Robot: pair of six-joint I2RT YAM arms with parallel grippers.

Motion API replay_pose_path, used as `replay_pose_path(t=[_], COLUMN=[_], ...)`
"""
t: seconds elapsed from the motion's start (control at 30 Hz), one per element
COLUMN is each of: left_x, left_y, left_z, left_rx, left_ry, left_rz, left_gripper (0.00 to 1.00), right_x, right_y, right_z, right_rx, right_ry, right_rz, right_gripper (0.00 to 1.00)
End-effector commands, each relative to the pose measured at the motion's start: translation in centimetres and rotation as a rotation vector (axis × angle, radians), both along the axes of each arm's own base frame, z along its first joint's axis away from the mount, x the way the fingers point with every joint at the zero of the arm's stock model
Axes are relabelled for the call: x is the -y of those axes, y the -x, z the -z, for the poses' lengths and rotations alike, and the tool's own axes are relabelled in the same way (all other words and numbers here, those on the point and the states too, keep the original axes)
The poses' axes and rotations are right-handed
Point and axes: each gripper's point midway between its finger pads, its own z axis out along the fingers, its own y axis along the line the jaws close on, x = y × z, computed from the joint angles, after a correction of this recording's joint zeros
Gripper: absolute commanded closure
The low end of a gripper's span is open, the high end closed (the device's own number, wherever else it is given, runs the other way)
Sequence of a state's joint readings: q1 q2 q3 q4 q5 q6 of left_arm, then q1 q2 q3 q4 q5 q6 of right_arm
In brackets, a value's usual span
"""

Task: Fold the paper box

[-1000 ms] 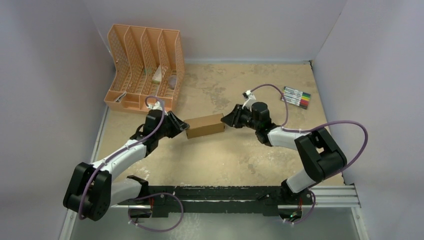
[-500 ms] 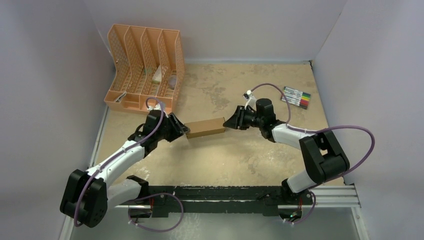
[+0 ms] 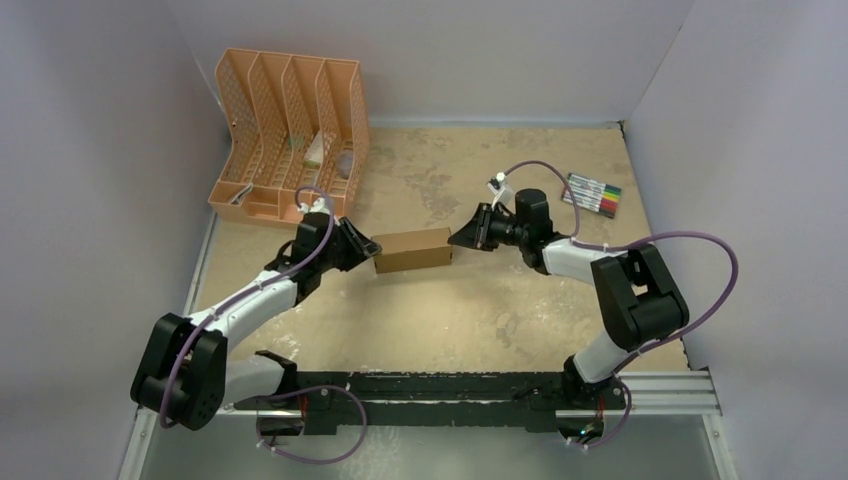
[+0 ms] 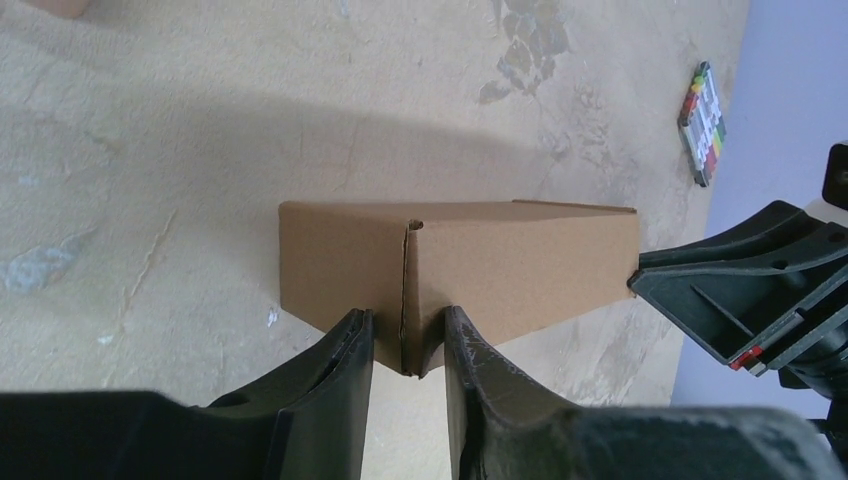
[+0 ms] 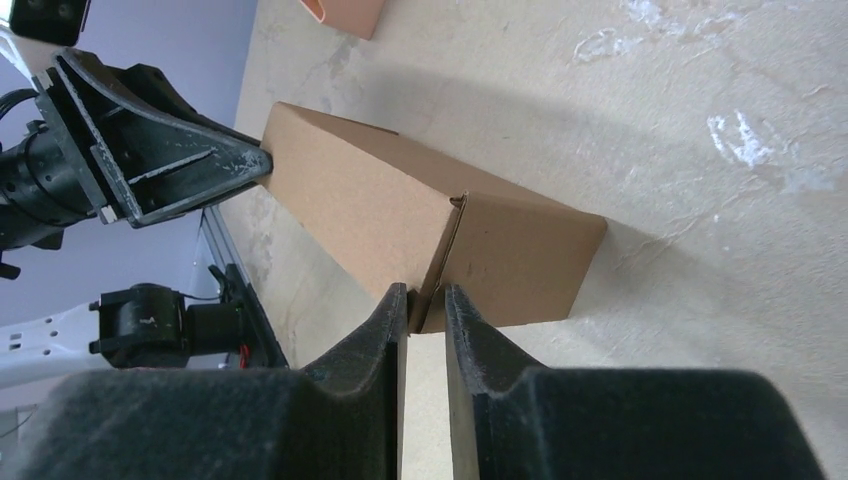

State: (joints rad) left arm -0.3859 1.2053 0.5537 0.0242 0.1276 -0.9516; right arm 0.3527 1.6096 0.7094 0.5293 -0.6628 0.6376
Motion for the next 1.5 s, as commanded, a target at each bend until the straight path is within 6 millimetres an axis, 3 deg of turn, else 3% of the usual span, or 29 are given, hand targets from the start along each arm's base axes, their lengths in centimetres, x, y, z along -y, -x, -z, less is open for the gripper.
replay_pose_path(t=[0.0, 0.13, 0.33, 0.47, 0.67, 0.8, 0.93, 1.07, 1.2, 1.37, 1.47], left_x=[0.3, 0.5, -1.0, -1.3, -3.3, -5.0, -4.4, -3.5, -2.5, -1.6, -1.2], left_y=[1.1, 1.2, 1.1, 1.9, 3.7, 4.9, 5.4, 5.2, 3.7, 1.2, 0.1], left_z=[3.0, 3.1, 2.4, 4.4, 8.3, 11.7, 12.6, 12.0, 9.7, 5.0, 2.9], left_rx=[-0.076, -0.081, -0.075, -0.131, -0.218, -0.332, -0.372, -0.356, -0.292, -0.174, -0.122], left_ry=[-0.053, -0.017, 0.195, 0.179, 0.034, -0.084, -0.038, 0.035, 0.087, 0.136, 0.175], left_rz=[0.069, 0.069, -0.015, -0.002, -0.026, -0.058, -0.069, -0.075, -0.048, -0.027, -0.023], left_gripper=[0.79, 0.81, 0.71, 0.73, 0.82, 0.94, 1.00, 1.00, 0.98, 0.69, 0.63], right_x=[0.3, 1.1, 1.7, 1.8, 2.1, 2.1, 2.1, 2.3, 2.7, 3.4, 3.4], right_y=[0.0, -0.2, 0.6, 1.2, 0.9, 0.6, 0.5, 0.8, 0.9, 0.3, 0.0], right_z=[2.0, 2.5, 3.0, 3.8, 5.1, 6.2, 6.4, 6.5, 5.7, 4.6, 4.4], right_rx=[-0.071, -0.098, -0.108, -0.135, -0.183, -0.236, -0.256, -0.274, -0.274, -0.249, -0.244], right_ry=[0.034, 0.058, 0.088, 0.086, 0.108, 0.116, 0.109, 0.104, 0.086, 0.131, 0.138], right_rz=[-0.016, 0.002, 0.006, 0.011, 0.047, 0.070, 0.088, 0.095, 0.110, 0.132, 0.130], right_gripper=[0.93, 0.94, 0.94, 0.94, 0.95, 0.97, 0.98, 1.00, 1.00, 1.00, 0.99])
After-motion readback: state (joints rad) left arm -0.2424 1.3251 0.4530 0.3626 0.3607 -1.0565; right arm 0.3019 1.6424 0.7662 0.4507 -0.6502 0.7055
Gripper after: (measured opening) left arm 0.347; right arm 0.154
